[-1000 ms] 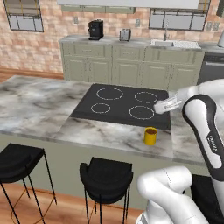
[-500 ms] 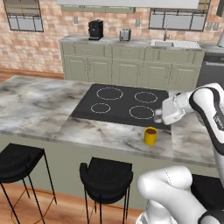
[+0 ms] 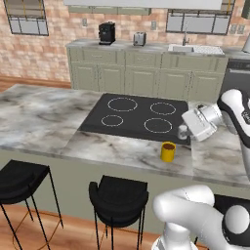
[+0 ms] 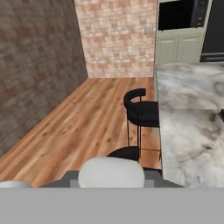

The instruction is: Pick up the marshmallow and place it in the cup of hot chocolate on the dining counter.

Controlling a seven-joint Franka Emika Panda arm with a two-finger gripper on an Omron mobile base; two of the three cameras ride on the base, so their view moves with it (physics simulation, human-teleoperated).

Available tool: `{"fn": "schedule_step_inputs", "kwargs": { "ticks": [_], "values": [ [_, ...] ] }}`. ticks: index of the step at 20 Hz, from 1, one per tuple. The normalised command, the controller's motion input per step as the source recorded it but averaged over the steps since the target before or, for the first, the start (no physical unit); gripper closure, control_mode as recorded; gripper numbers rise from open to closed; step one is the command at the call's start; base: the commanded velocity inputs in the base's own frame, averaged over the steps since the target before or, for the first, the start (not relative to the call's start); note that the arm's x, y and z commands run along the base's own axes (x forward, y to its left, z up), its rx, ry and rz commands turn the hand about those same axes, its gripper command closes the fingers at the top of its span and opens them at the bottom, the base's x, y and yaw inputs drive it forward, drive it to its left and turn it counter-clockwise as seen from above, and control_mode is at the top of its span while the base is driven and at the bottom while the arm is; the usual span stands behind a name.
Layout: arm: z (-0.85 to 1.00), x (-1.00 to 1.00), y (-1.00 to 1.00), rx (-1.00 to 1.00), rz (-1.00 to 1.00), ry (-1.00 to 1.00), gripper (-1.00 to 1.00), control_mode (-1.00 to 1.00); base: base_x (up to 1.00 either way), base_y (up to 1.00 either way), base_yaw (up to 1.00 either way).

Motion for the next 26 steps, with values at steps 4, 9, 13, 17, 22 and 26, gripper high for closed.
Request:
{"fn": "schedule_step_inputs", "kwargs": {
  "ticks": [4,9,13,17,22,26],
  "values": [
    [-0.13,0.02,-0.02,0.00,0.00,-0.01,1.00,-1.00,0.00,0.00,0.00],
    [-0.26,0.13,-0.08,0.00,0.00,0.00,1.00,-1.00,0.00,0.00,0.00],
    [-0.34,0.10,-0.07,0.00,0.00,0.00,1.00,-1.00,0.00,0.00,0.00],
    [-0.20,0.11,0.00,0.00,0.00,0.00,1.00,-1.00,0.00,0.00,0.00],
    [-0.06,0.20,-0.04,0.00,0.00,0.00,1.00,-1.00,0.00,0.00,0.00],
    [-0.16,0.04,-0.12,0.02,0.00,0.00,1.00,-1.00,0.00,0.00,0.00]
  ]
}}
